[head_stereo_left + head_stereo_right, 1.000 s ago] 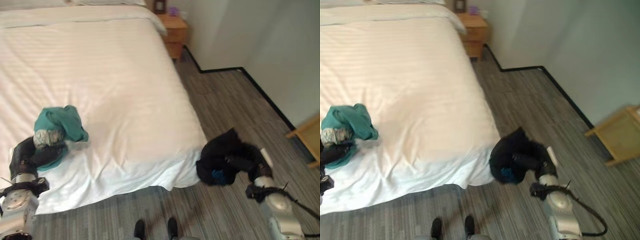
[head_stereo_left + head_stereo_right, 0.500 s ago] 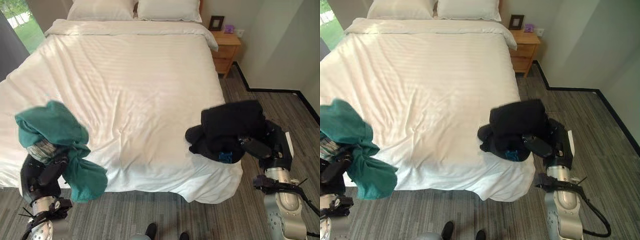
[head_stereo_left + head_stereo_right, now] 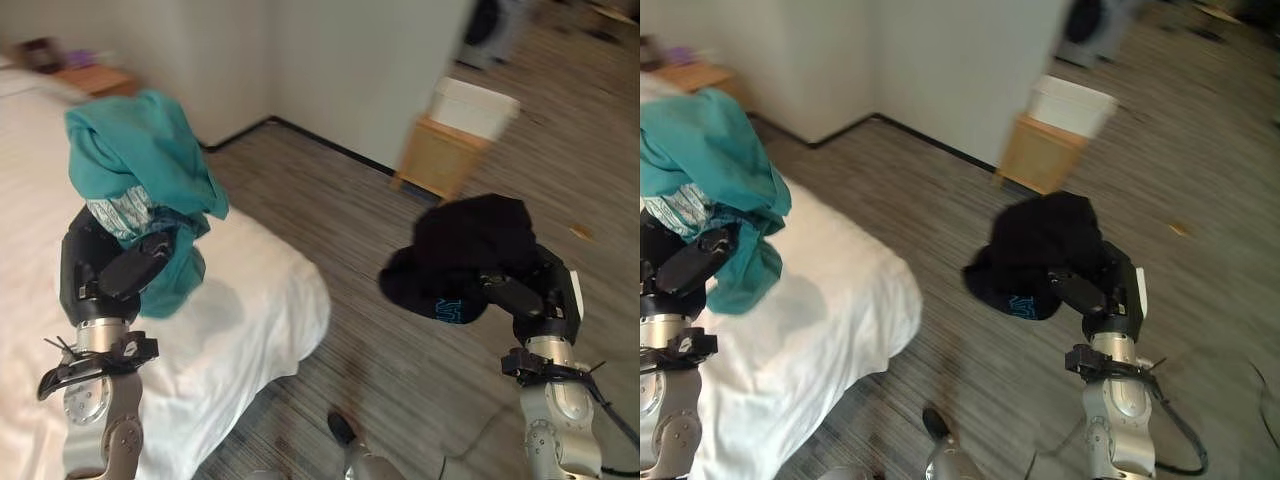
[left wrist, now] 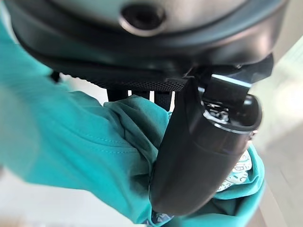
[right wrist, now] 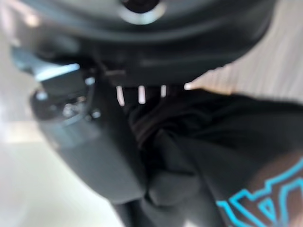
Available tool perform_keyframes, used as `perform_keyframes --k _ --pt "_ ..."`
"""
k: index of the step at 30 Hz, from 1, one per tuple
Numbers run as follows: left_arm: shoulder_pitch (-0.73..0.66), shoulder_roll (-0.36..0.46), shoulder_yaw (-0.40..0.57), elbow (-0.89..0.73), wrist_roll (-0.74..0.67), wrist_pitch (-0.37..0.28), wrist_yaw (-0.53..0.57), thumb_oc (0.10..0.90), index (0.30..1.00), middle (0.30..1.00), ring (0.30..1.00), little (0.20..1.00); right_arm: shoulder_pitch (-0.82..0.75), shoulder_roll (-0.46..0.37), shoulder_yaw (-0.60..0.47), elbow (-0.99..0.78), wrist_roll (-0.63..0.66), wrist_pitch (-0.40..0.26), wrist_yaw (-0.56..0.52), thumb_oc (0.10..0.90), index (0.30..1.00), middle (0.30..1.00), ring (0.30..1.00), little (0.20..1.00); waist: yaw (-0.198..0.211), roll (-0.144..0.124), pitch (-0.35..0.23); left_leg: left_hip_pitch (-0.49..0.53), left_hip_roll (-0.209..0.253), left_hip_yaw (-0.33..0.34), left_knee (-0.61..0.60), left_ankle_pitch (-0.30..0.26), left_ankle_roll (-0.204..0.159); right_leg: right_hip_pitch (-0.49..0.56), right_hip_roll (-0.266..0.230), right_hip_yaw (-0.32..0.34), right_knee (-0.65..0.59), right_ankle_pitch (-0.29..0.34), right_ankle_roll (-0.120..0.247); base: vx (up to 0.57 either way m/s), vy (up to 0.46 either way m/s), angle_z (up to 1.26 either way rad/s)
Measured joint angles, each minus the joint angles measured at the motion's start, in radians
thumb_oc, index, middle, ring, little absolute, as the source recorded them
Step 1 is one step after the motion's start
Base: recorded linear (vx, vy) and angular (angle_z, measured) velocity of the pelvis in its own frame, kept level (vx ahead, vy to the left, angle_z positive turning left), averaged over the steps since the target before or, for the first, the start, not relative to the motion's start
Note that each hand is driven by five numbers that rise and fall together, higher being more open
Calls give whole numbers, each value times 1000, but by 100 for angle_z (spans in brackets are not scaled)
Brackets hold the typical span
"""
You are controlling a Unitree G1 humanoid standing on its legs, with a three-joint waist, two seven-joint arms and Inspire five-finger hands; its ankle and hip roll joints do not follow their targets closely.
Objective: Pick up bed clothes into laundry basket.
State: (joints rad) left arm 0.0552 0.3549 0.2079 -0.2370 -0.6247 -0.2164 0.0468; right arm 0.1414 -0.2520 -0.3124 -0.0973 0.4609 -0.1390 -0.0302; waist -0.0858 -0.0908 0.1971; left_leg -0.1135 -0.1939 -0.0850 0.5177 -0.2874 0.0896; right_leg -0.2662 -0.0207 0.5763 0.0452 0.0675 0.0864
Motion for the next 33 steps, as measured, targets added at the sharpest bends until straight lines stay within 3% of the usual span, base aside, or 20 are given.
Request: perform_keyframes --k 1,2,3,5,6,7,8,10,11,13,15,16,19,21,23,24,25,26,29,33 --pt "2 -11 -11 0 2 1 -15 400 300 300 300 300 -3 0 22 27 0 -3 -24 400 300 300 300 300 -3 3 3 5 14 69 -14 -17 18 -55 -8 -104 27 -35 -28 -649 47 -204" --pt "25 -25 -3 9 2 0 -18 400 300 300 300 300 -12 -7 67 60 3 -2 -37 400 300 300 300 300 12 26 16 -3 61 191 -43 -23 38 -135 -29 -296 99 -63 -123 -612 -36 -251" --pt "37 -56 -3 32 1 7 -20 400 300 300 300 300 0 -8 89 71 3 5 -40 400 300 300 300 300 16 38 29 8 72 238 -64 -18 35 -177 -28 -389 181 -54 -84 -384 -54 -211" --pt "98 -117 -1 100 -3 51 -13 400 300 300 300 300 71 -18 164 93 3 51 -37 400 300 300 300 300 17 80 37 85 94 263 -146 -6 29 -162 -37 -471 372 -55 -61 -446 -17 -177" --pt "127 -123 2 115 -3 68 -8 400 300 300 300 300 104 -13 192 95 3 61 -33 400 300 300 300 300 27 83 34 109 107 309 -170 -2 26 -114 -40 -513 422 -41 -100 -420 -27 -163" --pt "143 -134 14 119 -2 71 -9 400 300 300 300 300 113 -14 207 95 2 66 -30 400 300 300 300 300 41 81 35 127 107 310 -185 -2 26 -109 -54 -581 475 -94 -85 -183 -87 -139" --pt "163 -136 25 121 0 80 -1 400 300 300 300 300 115 -15 218 96 -3 82 -15 400 300 300 300 300 53 82 34 133 109 303 -197 3 26 -88 -69 -630 490 -144 -109 -124 -132 -101" --pt "156 -143 33 117 3 95 7 400 300 300 300 300 113 -22 213 96 -11 90 -15 400 300 300 300 300 54 84 33 156 104 295 -235 14 11 -58 -102 -647 506 -215 -61 -101 -230 -38" --pt "156 -152 34 115 2 93 8 400 300 300 300 300 108 -29 214 94 -14 91 -15 400 300 300 300 300 72 87 26 174 109 294 -265 27 -11 -21 -91 -643 444 -228 -51 -120 -308 -12" --pt "164 -176 37 114 8 92 14 400 300 300 300 300 70 -43 218 89 -14 93 -11 400 300 300 300 300 104 114 0 175 127 240 -303 99 -57 42 -40 -629 276 -140 -92 -200 -326 -27" --pt "165 -173 39 111 36 90 35 400 300 300 300 300 4 -62 239 87 -13 92 -15 400 300 300 300 300 145 91 -9 95 133 178 -229 112 -88 103 -32 -596 100 -40 -105 -84 -173 -53" --pt "161 -172 39 110 39 90 38 400 300 300 300 300 -31 -65 236 80 -13 86 -14 400 300 300 300 300 155 87 -12 91 139 140 -318 114 -89 129 -32 -595 38 -10 -109 -42 -163 -29" --pt "153 -175 17 112 39 90 36 400 300 300 300 300 -93 -74 217 85 -12 82 -19 400 300 300 300 300 152 93 -15 103 191 127 -510 199 -107 177 -12 -609 -3 1 -110 -66 -102 4" --pt "153 -173 -3 112 36 89 42 400 300 300 300 300 -97 -80 215 85 -12 74 -21 400 300 300 300 300 148 114 -29 100 229 113 -516 323 -110 209 21 -619 -19 -8 -98 -119 -100 5" --pt "152 -171 -16 111 37 90 46 400 300 300 300 300 -72 -75 217 82 -12 66 -16 400 300 300 300 300 129 99 -42 110 225 96 -533 331 -109 224 14 -629 -28 -23 -81 -45 -71 19" --pt "177 -171 -8 108 39 90 50 400 300 300 300 300 36 -70 217 89 -13 77 -15 400 300 300 300 300 125 129 -68 173 211 91 -593 343 -103 311 4 -630 -135 12 -59 45 -12 9" --pt "177 -170 -16 127 47 88 54 400 300 300 300 300 35 -68 222 106 -6 72 -16 400 300 300 300 300 126 128 -68 173 209 85 -593 343 -103 310 5 -631 -135 12 -58 23 -8 11" --pt "130 -139 -55 264 122 21 59 400 300 300 300 300 3 -70 247 239 69 -4 -14 400 300 300 300 300 126 125 -85 175 199 41 -594 343 -103 316 4 -641 -135 13 -60 42 14 27" --pt "26 -97 -160 606 185 78 91 400 300 300 300 300 -84 -47 288 571 124 26 -43 400 300 300 300 300 130 113 -129 178 196 20 -598 332 -116 315 2 -652 -142 3 -48 30 10 11" --pt "117 -119 -181 674 156 143 95 400 300 300 300 300 -45 12 330 642 168 55 -46 400 300 300 300 300 132 75 -103 179 199 22 -605 336 -107 305 0 -638 -143 3 -48 62 5 -12"
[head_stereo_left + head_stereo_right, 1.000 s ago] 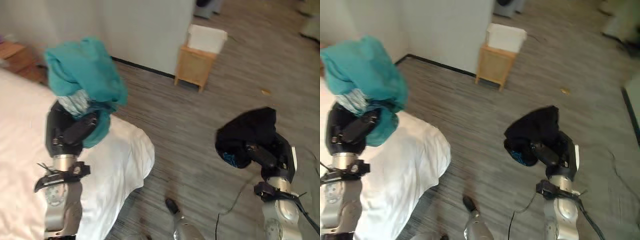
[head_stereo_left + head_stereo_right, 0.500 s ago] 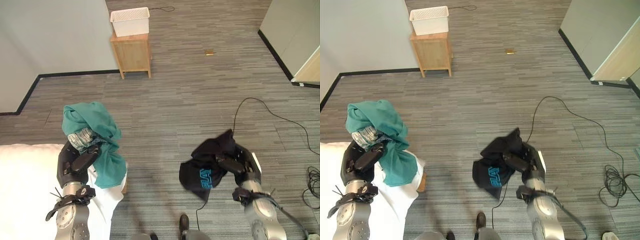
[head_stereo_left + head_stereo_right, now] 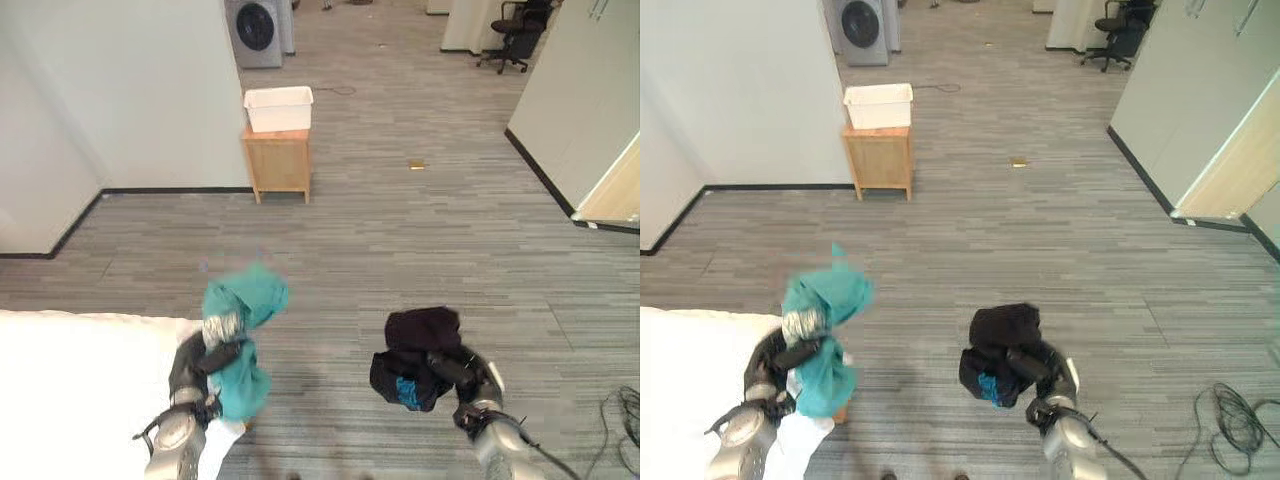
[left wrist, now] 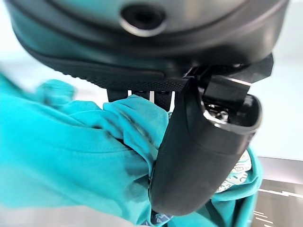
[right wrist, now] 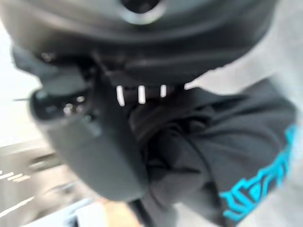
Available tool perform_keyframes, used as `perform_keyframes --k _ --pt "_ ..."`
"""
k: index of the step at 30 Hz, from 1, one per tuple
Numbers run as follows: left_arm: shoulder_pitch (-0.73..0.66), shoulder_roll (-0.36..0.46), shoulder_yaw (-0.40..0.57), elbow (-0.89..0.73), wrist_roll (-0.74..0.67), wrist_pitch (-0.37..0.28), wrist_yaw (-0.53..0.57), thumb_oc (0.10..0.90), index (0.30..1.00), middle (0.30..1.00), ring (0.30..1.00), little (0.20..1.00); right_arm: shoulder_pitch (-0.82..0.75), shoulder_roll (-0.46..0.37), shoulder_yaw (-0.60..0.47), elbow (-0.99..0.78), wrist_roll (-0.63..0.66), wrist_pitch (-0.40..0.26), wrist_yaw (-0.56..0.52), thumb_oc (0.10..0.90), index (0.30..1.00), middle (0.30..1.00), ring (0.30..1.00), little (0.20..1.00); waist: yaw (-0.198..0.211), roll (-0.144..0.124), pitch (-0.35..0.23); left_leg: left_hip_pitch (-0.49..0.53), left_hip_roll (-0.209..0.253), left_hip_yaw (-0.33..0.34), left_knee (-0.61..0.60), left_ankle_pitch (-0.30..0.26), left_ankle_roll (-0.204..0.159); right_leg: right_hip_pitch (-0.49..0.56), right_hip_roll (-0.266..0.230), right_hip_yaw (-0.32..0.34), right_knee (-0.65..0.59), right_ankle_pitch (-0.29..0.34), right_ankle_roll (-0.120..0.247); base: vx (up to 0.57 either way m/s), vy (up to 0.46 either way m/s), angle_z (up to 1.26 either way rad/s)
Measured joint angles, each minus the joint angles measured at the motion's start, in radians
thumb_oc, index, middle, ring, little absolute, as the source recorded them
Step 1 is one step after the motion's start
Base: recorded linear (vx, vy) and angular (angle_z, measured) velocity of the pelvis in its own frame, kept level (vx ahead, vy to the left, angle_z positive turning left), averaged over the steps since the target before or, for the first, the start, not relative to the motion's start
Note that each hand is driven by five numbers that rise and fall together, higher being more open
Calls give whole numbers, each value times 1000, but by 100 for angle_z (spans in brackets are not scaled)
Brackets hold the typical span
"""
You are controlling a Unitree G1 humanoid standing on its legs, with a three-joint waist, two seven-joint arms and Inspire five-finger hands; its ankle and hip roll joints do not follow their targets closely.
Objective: Pick up bed clothes into laundry basket.
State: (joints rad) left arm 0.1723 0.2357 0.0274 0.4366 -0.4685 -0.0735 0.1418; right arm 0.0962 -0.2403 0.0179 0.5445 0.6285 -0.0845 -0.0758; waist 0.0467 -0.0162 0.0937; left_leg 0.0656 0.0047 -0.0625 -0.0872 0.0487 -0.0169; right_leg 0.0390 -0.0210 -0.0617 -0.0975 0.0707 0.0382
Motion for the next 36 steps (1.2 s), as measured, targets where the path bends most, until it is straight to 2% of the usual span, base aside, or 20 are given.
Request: perform_keyframes --k 2,3,7,8,12,17,19,20,22,23,24,26,27,28,29,31,33,34,35,36 --pt "19 5 -20 -2 -2 31 -8 400 300 300 300 300 9 -8 25 -1 6 16 2 400 300 300 300 300 5 -10 7 0 -3 -3 0 0 2 4 -5 1 0 5 -6 65 12 -2" --pt "17 25 -32 -8 0 54 -23 400 300 300 300 300 -2 -22 39 -4 5 32 3 400 300 300 300 300 13 -14 9 0 -5 -3 0 0 3 5 -8 2 0 7 -4 65 21 -2" --pt "-31 143 -18 -93 20 61 -41 400 300 300 300 300 -70 -73 57 -83 -19 53 2 400 300 300 300 300 28 -16 17 2 -8 -6 0 1 7 8 -11 1 0 7 2 59 30 2" --pt "-54 187 0 -137 29 56 -37 400 300 300 300 300 -89 -88 56 -143 -26 52 3 400 300 300 300 300 34 -15 22 -1 -7 -6 -1 2 8 5 -10 1 0 6 4 57 39 2" --pt "-122 231 71 -251 38 21 -7 400 300 300 300 300 -145 -102 51 -304 -40 42 4 400 300 300 300 300 38 -13 23 -5 -9 -7 -1 2 8 1 -11 1 0 5 5 62 61 0" --pt "-149 228 72 -333 38 -32 1 400 300 300 300 300 -161 -97 53 -396 -40 4 12 400 300 300 300 300 39 -10 26 -36 -15 -1 0 3 13 -33 -19 2 12 15 8 40 93 -5" --pt "-150 206 76 -330 38 -33 10 400 300 300 300 300 -165 -83 45 -404 -38 1 24 400 300 300 300 300 36 18 50 -51 -5 4 13 -2 26 -125 -6 15 157 -1 40 61 168 -30" --pt "-147 200 76 -327 38 -32 15 400 300 300 300 300 -160 -73 45 -403 -38 1 31 400 300 300 300 300 27 29 74 -55 -3 12 21 -8 34 -196 -4 14 283 -15 67 136 143 -38" --pt "-136 184 83 -322 37 -31 21 400 300 300 300 300 -140 -44 43 -403 -37 2 36 400 300 300 300 300 16 28 120 -48 2 29 51 -28 52 -294 -16 16 490 -33 94 276 66 -36" --pt "-132 180 83 -317 37 -28 19 400 300 300 300 300 -118 -44 44 -401 -37 4 45 400 300 300 300 300 2 26 146 -35 0 41 59 -38 68 -344 -43 6 596 -57 117 292 9 -17" --pt "-123 178 84 -316 37 -28 20 400 300 300 300 300 -105 -44 44 -396 -38 7 49 400 300 300 300 300 -2 23 149 -35 -5 51 63 -46 76 -368 -69 -12 626 -67 125 524 -131 -22" --pt "-93 171 111 -315 37 -28 17 400 300 300 300 300 -64 -46 37 -398 -41 8 60 400 300 300 300 300 -12 10 155 -28 -16 66 66 -80 59 -415 -153 -50 536 -75 134 708 -240 -35" --pt "-93 170 119 -313 37 -28 17 400 300 300 300 300 -50 -48 29 -398 -45 8 63 400 300 300 300 300 -19 7 156 -29 -16 57 68 -85 58 -404 -160 -43 446 -69 139 672 -231 0" --pt "-106 162 149 -297 36 -30 9 400 300 300 300 300 -31 -48 13 -397 -60 10 62 400 300 300 300 300 -37 -1 157 -42 -13 40 83 -99 54 -391 -166 -22 264 -60 153 652 -248 27" --pt "-115 162 161 -287 36 -30 10 400 300 300 300 300 -24 -47 5 -395 -62 10 60 400 300 300 300 300 -42 -5 159 -44 -8 32 88 -109 50 -374 -163 -17 155 -50 161 641 -257 38" --pt "-118 160 181 -273 36 -30 12 400 300 300 300 300 -15 -47 -8 -392 -62 10 52 400 300 300 300 300 -73 -18 158 -34 19 -10 118 -152 27 -352 -150 -46 42 -10 140 613 -269 50" --pt "-94 156 183 -279 37 -31 8 400 300 300 300 300 -5 -47 -7 -390 -62 10 51 400 300 300 300 300 -70 -25 150 18 66 -19 122 -189 -17 -315 -110 -75 128 15 97 636 -287 46" --pt "-67 167 182 -286 37 -31 1 400 300 300 300 300 17 -39 -5 -384 -62 9 61 400 300 300 300 300 -74 -52 126 44 83 -49 161 -225 -46 -272 -84 -67 190 32 83 609 -390 65" --pt "-68 159 182 -278 38 -31 -7 400 300 300 300 300 20 -46 -8 -370 -60 5 64 400 300 300 300 300 -72 -56 119 20 87 -67 249 -261 -65 -247 -62 -80 195 34 5 731 -516 45" --pt "-57 160 179 -288 37 -29 -8 400 300 300 300 300 -22 -43 -15 -316 -51 7 66 400 300 300 300 300 -40 -65 113 -136 108 -77 582 -265 -66 -257 -19 -97 258 -30 -54 517 -379 14"
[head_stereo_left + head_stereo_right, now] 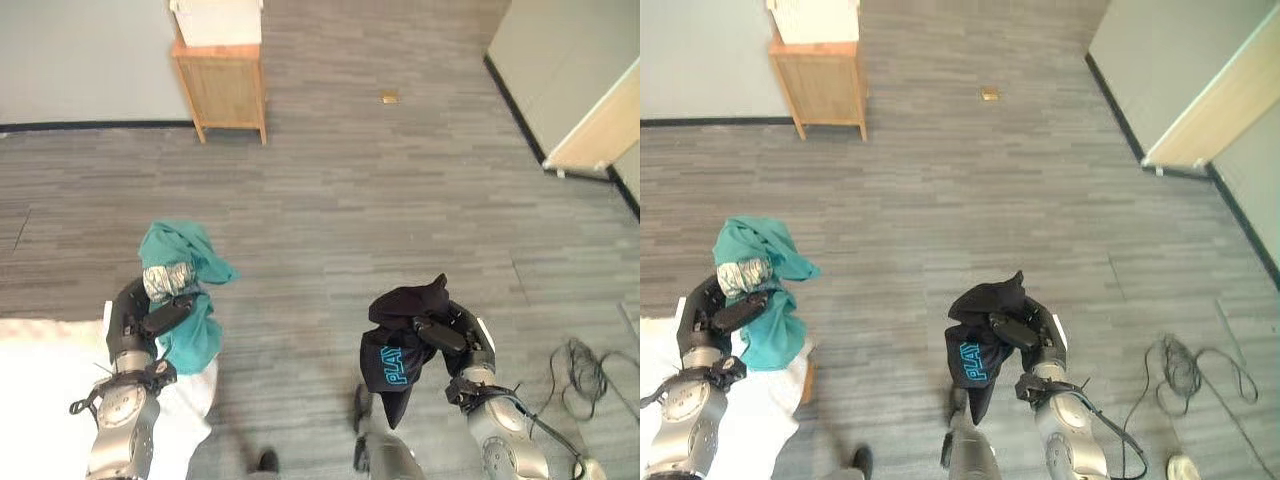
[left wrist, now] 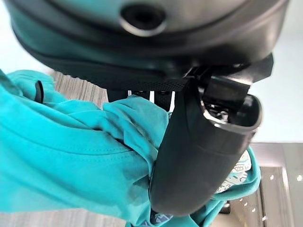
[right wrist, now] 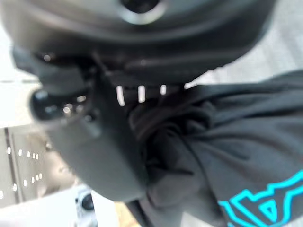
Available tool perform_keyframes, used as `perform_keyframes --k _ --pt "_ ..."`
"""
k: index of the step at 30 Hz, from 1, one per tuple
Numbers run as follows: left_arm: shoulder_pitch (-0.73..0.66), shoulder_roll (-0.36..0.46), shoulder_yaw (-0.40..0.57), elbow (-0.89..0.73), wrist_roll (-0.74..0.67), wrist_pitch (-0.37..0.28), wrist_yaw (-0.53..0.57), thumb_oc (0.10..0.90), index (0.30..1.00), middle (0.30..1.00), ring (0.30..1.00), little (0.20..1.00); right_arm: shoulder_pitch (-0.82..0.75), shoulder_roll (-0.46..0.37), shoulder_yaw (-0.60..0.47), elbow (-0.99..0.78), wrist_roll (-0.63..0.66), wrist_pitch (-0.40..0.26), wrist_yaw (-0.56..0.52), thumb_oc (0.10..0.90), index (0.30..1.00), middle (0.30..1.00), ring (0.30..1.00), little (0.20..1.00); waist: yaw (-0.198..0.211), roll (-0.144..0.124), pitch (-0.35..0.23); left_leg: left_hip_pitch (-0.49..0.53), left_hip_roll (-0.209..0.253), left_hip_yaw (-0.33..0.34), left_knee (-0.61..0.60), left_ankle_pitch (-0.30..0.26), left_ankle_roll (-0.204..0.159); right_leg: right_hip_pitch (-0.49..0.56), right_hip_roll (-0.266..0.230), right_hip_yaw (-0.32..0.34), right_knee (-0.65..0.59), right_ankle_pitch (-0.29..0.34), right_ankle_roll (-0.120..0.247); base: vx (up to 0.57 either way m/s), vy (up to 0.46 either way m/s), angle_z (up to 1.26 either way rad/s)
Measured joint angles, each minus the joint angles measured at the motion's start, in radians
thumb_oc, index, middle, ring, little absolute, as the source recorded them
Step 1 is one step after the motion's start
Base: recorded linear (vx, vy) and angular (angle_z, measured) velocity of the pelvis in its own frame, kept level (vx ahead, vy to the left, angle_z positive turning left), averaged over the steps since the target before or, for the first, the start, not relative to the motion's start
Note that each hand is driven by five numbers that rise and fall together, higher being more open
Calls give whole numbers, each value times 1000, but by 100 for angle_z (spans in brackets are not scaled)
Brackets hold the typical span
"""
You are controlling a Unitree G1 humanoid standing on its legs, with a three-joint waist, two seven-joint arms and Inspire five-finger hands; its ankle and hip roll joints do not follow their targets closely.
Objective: Pick up bed clothes into laundry basket.
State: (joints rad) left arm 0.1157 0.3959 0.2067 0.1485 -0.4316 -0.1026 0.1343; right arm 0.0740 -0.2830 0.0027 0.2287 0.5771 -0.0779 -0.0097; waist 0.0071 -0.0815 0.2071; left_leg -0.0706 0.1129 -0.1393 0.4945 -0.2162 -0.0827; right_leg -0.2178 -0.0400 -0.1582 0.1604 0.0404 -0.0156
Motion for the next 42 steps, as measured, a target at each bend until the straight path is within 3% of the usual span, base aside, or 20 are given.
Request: perform_keyframes --k 2,4,8,10,14,17,18,20,24,26,27,29,30,32,34,35,37,39,41,42 --pt "-9 -19 -37 -6 -3 -3 -5 400 300 300 300 300 -11 -35 -27 -7 4 -1 -1 400 300 300 300 300 69 2 20 -249 -58 -75 517 87 44 36 40 22 11 -35 -30 455 -184 -42" --pt "18 -30 -42 -3 -8 8 -25 400 300 300 300 300 -49 -32 -20 -2 7 5 -15 400 300 300 300 300 96 -21 35 -307 -126 -41 531 73 46 119 56 57 -34 -76 -56 619 -49 -52" --pt "43 -68 -40 -8 -39 11 -53 400 300 300 300 300 -103 -30 -23 -6 27 -1 -18 400 300 300 300 300 154 -15 57 -373 -155 86 155 66 54 321 90 89 -170 -121 -22 767 114 -33" --pt "44 -71 -39 -5 -39 8 -60 400 300 300 300 300 -128 -40 -2 -5 28 -8 -19 400 300 300 300 300 205 1 46 -359 -165 100 -309 123 57 387 108 111 -201 -156 -19 696 136 -44" --pt "46 -78 -24 0 -38 9 -45 400 300 300 300 300 -145 -46 109 -9 25 0 -11 400 300 300 300 300 258 15 0 -380 -214 147 -394 209 125 571 105 123 -213 -300 29 980 345 -23" --pt "36 -78 -36 -3 -34 13 -35 400 300 300 300 300 -120 -16 144 -52 12 16 10 400 300 300 300 300 249 -4 -11 -312 -238 188 -360 349 168 464 44 109 196 -314 114 512 341 0" --pt "46 -74 -37 -6 -34 13 -35 400 300 300 300 300 -113 -7 155 -57 10 18 24 400 300 300 300 300 258 -6 -13 -265 -251 197 -350 373 242 423 -2 87 371 -296 140 680 521 -28" --pt "11 -65 -42 -11 -35 19 -22 400 300 300 300 300 -128 40 149 -89 -1 21 28 400 300 300 300 300 205 -11 -6 -229 -292 179 -249 262 249 243 -85 97 866 10 213 721 507 11" --pt "-89 -54 -73 -37 -14 21 -35 400 300 300 300 300 -141 48 142 -127 -10 19 30 400 300 300 300 300 129 93 44 23 -222 15 -394 223 225 10 -62 -22 953 -87 124 750 209 27" --pt "-112 -56 -82 -44 -5 19 -44 400 300 300 300 300 -125 32 146 -134 -11 20 31 400 300 300 300 300 99 103 44 93 -204 -26 -430 179 173 -72 -30 -28 924 -125 142 789 -38 75" --pt "-131 -52 -91 -39 2 12 -55 400 300 300 300 300 -97 24 136 -137 -12 18 49 400 300 300 300 300 61 97 43 155 -185 -24 -443 92 156 -146 -16 -70 766 -165 125 961 -173 98" --pt "-131 -30 -101 -42 2 12 -64 400 300 300 300 300 -61 16 118 -124 -13 18 55 400 300 300 300 300 24 64 27 230 -207 -75 -472 103 143 -192 -25 -120 473 -162 129 1209 -195 118" --pt "-124 -38 -116 -32 1 15 -63 400 300 300 300 300 -23 13 85 -88 -13 18 50 400 300 300 300 300 -13 55 8 299 -201 -155 -480 38 78 -181 19 -84 128 -166 141 1013 -119 122" --pt "-120 -61 -129 -21 2 21 -61 400 300 300 300 300 19 16 53 -35 -15 24 33 400 300 300 300 300 -26 45 -9 324 -214 -192 -403 17 54 -178 63 -17 -159 -131 99 871 -153 113" --pt "-84 -76 -130 -3 3 23 -68 400 300 300 300 300 60 1 45 -18 -25 35 25 400 300 300 300 300 -46 52 -18 415 -218 -208 -351 7 46 -167 70 -84 -170 -66 48 632 -141 90" --pt "-70 -86 -129 15 4 25 -74 400 300 300 300 300 64 -12 46 2 -25 36 26 400 300 300 300 300 -52 66 -27 444 -214 -204 -316 2 42 -140 71 -83 -158 86 -51 739 -174 58" --pt "-34 -108 -129 21 8 40 -83 400 300 300 300 300 19 -54 47 71 -29 46 20 400 300 300 300 300 -38 152 -51 363 -154 -166 -2 21 -27 -146 117 -83 4 118 -125 717 -274 41" --pt "-48 -81 -118 2 9 42 -99 400 300 300 300 300 -13 -69 35 63 -31 52 14 400 300 300 300 300 -13 94 -15 166 -38 -23 363 59 0 -39 123 -27 25 16 -126 539 -377 72" --pt "-51 -37 -115 -12 -1 39 -97 400 300 300 300 300 -75 -59 21 61 -20 42 -3 400 300 300 300 300 43 -20 30 37 -84 -4 465 52 63 105 70 62 -62 -4 -114 518 -260 2" --pt "-49 -28 -115 -12 -1 37 -97 400 300 300 300 300 -102 -60 21 58 -17 40 -11 400 300 300 300 300 64 -43 31 -10 -97 2 474 48 67 137 58 76 -88 -26 -135 580 -149 -50"
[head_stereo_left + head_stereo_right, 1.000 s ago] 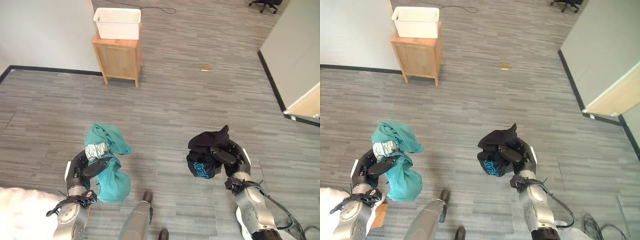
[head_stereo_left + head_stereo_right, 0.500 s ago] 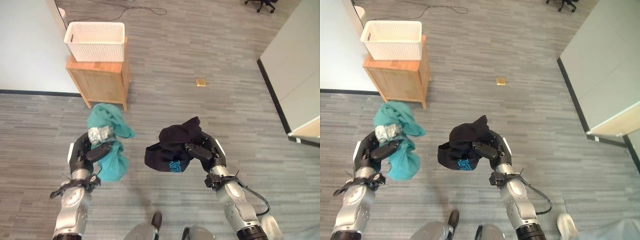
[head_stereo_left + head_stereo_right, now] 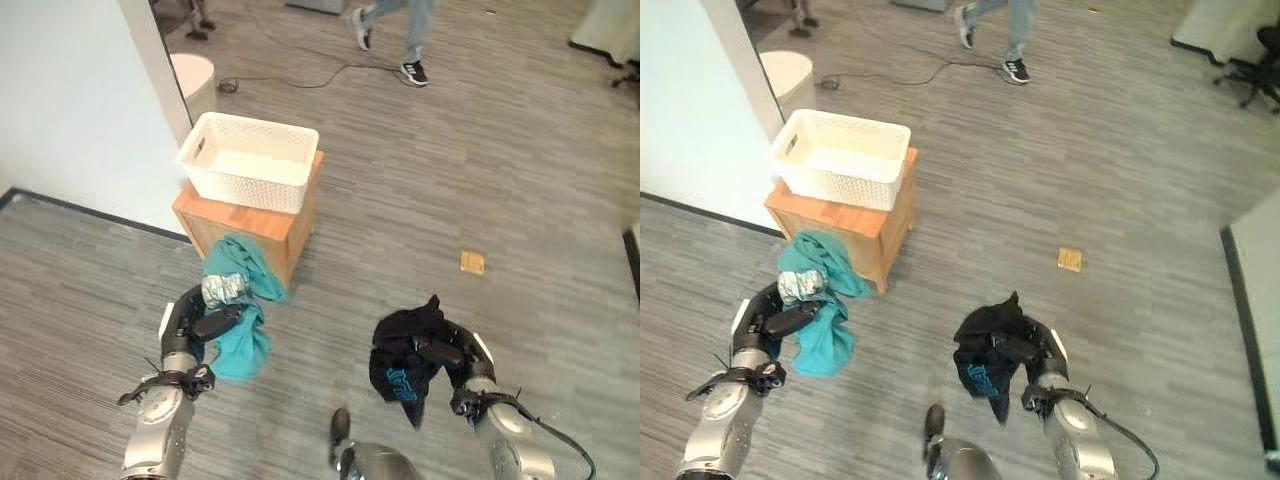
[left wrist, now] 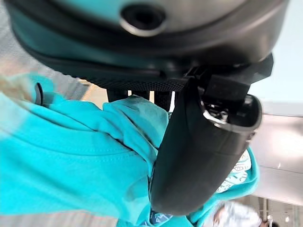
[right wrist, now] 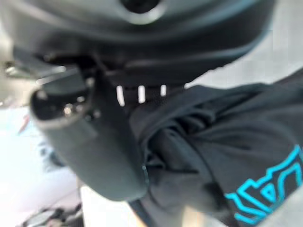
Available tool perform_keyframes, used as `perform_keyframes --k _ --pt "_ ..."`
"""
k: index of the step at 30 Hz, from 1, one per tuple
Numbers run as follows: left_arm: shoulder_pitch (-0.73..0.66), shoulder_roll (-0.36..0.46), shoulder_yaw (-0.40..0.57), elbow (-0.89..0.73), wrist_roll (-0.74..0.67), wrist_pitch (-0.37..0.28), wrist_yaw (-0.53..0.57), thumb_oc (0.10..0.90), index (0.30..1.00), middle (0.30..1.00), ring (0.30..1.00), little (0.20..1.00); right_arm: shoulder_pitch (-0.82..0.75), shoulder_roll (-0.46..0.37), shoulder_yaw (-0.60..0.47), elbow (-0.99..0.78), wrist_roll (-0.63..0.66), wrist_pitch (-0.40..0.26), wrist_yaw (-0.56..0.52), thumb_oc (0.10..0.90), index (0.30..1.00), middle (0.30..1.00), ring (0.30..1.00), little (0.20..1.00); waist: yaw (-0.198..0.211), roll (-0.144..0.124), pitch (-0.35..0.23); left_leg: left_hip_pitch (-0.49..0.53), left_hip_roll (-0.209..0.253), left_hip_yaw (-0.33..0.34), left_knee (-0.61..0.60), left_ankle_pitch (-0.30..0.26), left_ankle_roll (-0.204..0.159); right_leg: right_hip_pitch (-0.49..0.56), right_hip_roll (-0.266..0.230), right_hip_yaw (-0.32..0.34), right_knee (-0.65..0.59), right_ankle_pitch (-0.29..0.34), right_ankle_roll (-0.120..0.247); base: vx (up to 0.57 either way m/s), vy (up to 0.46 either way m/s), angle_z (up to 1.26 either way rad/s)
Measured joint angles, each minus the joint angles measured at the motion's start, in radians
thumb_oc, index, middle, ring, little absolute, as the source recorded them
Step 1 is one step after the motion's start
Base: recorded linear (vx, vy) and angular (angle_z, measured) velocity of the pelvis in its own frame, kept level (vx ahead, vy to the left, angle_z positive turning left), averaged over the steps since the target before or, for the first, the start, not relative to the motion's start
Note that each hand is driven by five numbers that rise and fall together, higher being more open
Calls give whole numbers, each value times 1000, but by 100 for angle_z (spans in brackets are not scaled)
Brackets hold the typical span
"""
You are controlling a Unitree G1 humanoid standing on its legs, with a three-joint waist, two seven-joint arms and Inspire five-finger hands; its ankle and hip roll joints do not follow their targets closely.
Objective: Pick up bed clothes into laundry basket.
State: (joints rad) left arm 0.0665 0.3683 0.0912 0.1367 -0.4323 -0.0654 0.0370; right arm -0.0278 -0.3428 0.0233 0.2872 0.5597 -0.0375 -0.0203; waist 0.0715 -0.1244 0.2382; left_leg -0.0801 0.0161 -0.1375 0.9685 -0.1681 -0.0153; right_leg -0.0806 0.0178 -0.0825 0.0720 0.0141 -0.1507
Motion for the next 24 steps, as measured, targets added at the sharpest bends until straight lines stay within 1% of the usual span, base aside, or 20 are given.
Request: perform_keyframes --k 1,2,4,5,6,7,8,9,10,12,13,15,16,17,18,19,20,22,23,24 --pt "0 1 -1 -6 -2 0 -3 400 300 300 300 300 -48 -11 -9 -14 5 -3 -7 400 300 300 300 300 29 -6 5 -87 15 20 -22 -11 -3 52 -5 7 -34 12 25 573 -79 -37" --pt "10 8 0 -23 -6 1 -4 400 300 300 300 300 -95 -16 -13 -31 14 -12 -9 400 300 300 300 300 45 1 9 -170 29 23 -76 -17 -12 104 -2 4 -59 -17 38 599 -21 -27" --pt "17 9 -2 -39 -18 1 -6 400 300 300 300 300 -137 -28 -9 -66 15 -31 -9 400 300 300 300 300 82 13 11 -261 44 45 -255 -9 -24 192 5 2 -105 -33 61 600 15 -24" --pt "21 12 -1 -43 -21 0 -6 400 300 300 300 300 -143 -39 4 -112 13 -40 -5 400 300 300 300 300 101 15 9 -283 31 83 -465 34 -43 253 -4 -9 -138 -54 84 574 32 -37" --pt "34 11 3 -50 -26 -1 -4 400 300 300 300 300 -155 -55 25 -138 11 -48 4 400 300 300 300 300 113 29 0 -278 7 88 -617 96 -34 292 -8 -17 -148 -92 107 523 36 -34" --pt "43 12 3 -56 -35 -1 -4 400 300 300 300 300 -164 -65 38 -148 10 -49 8 400 300 300 300 300 112 41 -7 -274 -3 96 -666 128 -25 320 -8 -28 -156 -115 120 481 31 -39" --pt "54 9 2 -66 -37 0 -3 400 300 300 300 300 -179 -88 55 -150 -2 -50 15 400 300 300 300 300 126 71 -25 -243 -24 69 -738 283 10 372 4 -21 -161 -143 157 417 34 -13" --pt "34 20 10 -76 -38 -1 0 400 300 300 300 300 -185 -88 61 -146 -14 -43 12 400 300 300 300 300 133 13 -38 -227 -63 98 -756 275 3 368 -42 -55 -140 -170 199 426 45 7" --pt "21 20 13 -88 -38 -2 0 400 300 300 300 300 -195 -98 55 -147 -24 -43 14 400 300 300 300 300 135 2 -42 -226 -80 95 -763 271 14 359 -55 -83 -123 -168 203 460 76 29" --pt "6 22 42 -121 -37 -3 2 400 300 300 300 300 -256 -110 47 -142 -40 -39 11 400 300 300 300 300 140 3 -40 -216 -102 89 -768 249 44 325 -81 -108 -63 -163 228 372 109 10" --pt "-14 25 64 -121 -37 -5 6 400 300 300 300 300 -284 -118 49 -142 -57 -39 13 400 300 300 300 300 155 6 -37 -189 -113 85 -782 236 62 317 -92 -105 -15 -153 246 295 153 -2" --pt "-48 18 101 -123 -37 -11 19 400 300 300 300 300 -300 -155 52 -143 -90 -39 19 400 300 300 300 300 175 25 -21 -108 -112 72 -828 229 73 277 -113 -124 187 -155 281 246 127 7" --pt "-57 26 131 -144 -37 -21 33 400 300 300 300 300 -309 -178 52 -144 -112 -39 18 400 300 300 300 300 183 36 -10 -43 -105 55 -861 222 83 214 -115 -123 372 -160 327 254 68 36" --pt "-69 50 154 -170 -38 -23 39 400 300 300 300 300 -310 -212 47 -146 -125 -39 17 400 300 300 300 300 180 30 -2 6 -116 23 -874 198 106 166 -113 -91 512 -162 380 329 77 46" --pt "-78 63 160 -185 -38 -29 48 400 300 300 300 300 -316 -243 46 -146 -132 -39 16 400 300 300 300 300 180 31 11 33 -124 1 -877 183 117 122 -111 -75 608 -156 383 265 -39 96" --pt "-86 85 163 -215 -38 -53 61 400 300 300 300 300 -326 -311 46 -146 -155 -42 16 400 300 300 300 300 158 54 36 66 -123 -54 -875 182 123 63 -92 -77 693 -176 351 273 -69 92" --pt "-86 96 163 -239 -38 -64 61 400 300 300 300 300 -330 -352 43 -144 -165 -42 14 400 300 300 300 300 154 64 41 86 -119 -91 -890 178 115 23 -88 -83 689 -194 323 331 -152 128" --pt "-100 129 156 -275 -37 -107 56 400 300 300 300 300 -348 -447 32 -132 -169 -41 6 400 300 300 300 300 112 76 47 109 -113 -173 -910 190 94 -50 -100 -59 500 -215 301 249 -151 132" --pt "-106 130 156 -275 -37 -111 55 400 300 300 300 300 -358 -461 32 -122 -170 -41 5 400 300 300 300 300 107 78 47 111 -112 -185 -907 190 94 -55 -103 -44 425 -204 299 238 -172 114" --pt "-121 125 146 -269 -38 -113 57 400 300 300 300 300 -378 -479 30 -104 -169 -41 2 400 300 300 300 300 114 83 44 128 -108 -237 -908 172 69 -92 -97 -4 357 -190 286 225 -236 133"
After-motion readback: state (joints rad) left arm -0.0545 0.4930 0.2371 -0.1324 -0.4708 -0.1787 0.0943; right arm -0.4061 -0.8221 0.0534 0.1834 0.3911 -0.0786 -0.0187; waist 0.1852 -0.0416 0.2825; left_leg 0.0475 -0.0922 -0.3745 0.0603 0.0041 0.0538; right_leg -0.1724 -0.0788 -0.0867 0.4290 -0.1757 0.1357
